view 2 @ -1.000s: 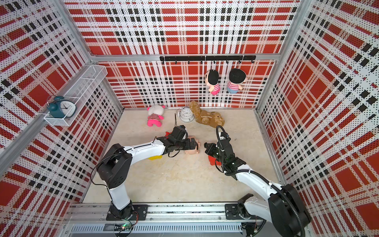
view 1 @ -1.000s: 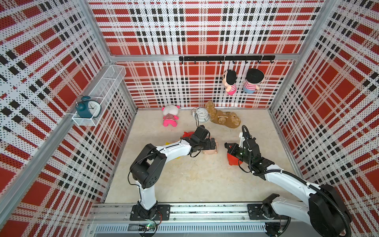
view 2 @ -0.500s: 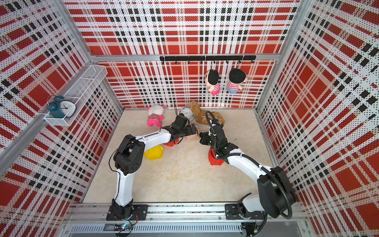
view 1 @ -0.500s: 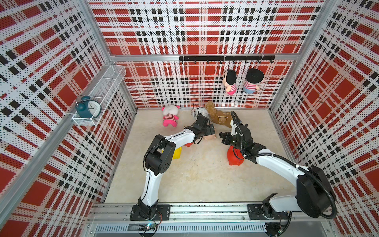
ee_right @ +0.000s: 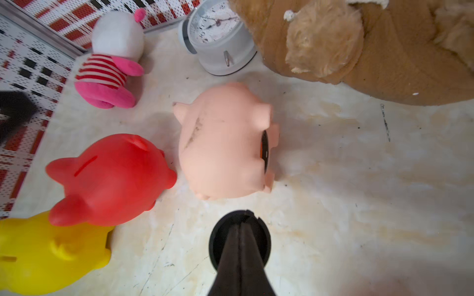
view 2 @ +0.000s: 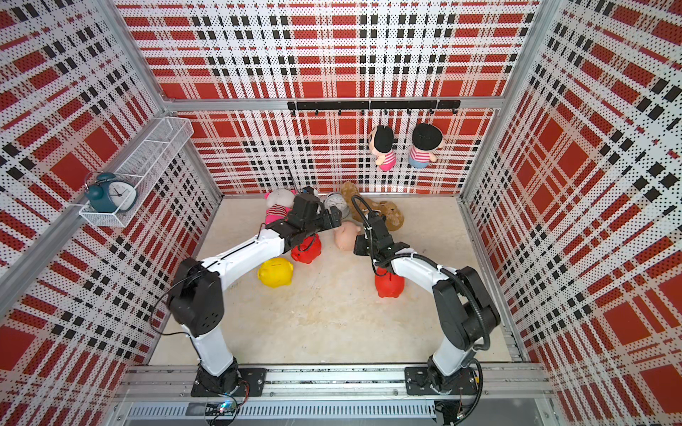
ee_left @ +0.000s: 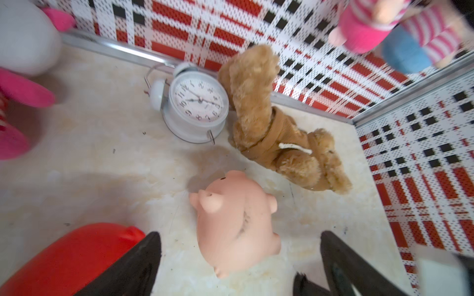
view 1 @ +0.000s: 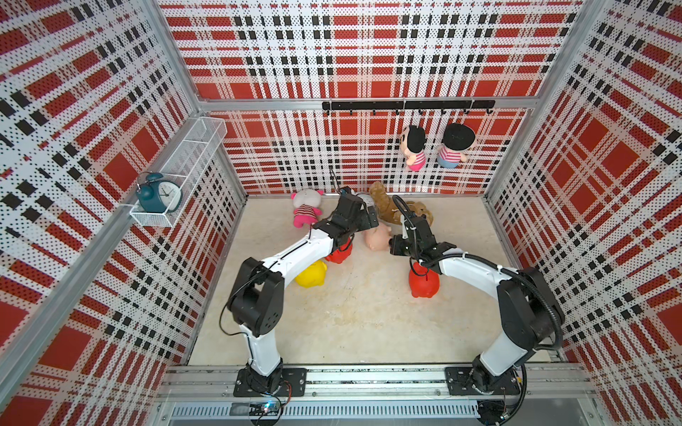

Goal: Open piggy banks
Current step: Move the piggy bank to the center of the board, then place the lid at the center of the board.

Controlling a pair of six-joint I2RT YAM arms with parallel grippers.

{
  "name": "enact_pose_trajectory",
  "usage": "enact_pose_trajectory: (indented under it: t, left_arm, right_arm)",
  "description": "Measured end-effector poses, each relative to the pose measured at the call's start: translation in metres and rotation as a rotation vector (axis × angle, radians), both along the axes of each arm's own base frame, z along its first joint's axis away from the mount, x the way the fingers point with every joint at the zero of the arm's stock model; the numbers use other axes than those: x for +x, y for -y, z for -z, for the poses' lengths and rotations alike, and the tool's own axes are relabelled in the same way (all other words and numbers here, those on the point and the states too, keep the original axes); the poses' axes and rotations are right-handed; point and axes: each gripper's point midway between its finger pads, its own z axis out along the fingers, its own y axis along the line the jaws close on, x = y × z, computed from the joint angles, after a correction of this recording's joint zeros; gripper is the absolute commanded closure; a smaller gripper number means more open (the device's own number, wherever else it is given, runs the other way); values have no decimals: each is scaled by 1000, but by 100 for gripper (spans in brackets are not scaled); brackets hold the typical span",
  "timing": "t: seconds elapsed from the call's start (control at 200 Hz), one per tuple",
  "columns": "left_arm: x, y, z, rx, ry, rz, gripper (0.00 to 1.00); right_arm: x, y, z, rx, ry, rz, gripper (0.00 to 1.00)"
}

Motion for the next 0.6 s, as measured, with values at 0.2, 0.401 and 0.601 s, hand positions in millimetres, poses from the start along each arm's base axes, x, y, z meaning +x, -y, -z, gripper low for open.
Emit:
enact_pose_trajectory:
  t: [0.2,0.401,0.601]
  left_arm:
    - [-29,-62,-24,-16,74,-100,2]
    - [-51,-113,9,2,43,-186,2]
    - [-60,-136,31,-7,21,-234,2]
  right_arm:
    - [14,18,8,-94,-10,44,100]
    - [38,34,28,-119,-56,75,100]
    - [54,33,55,-139,-105,73,100]
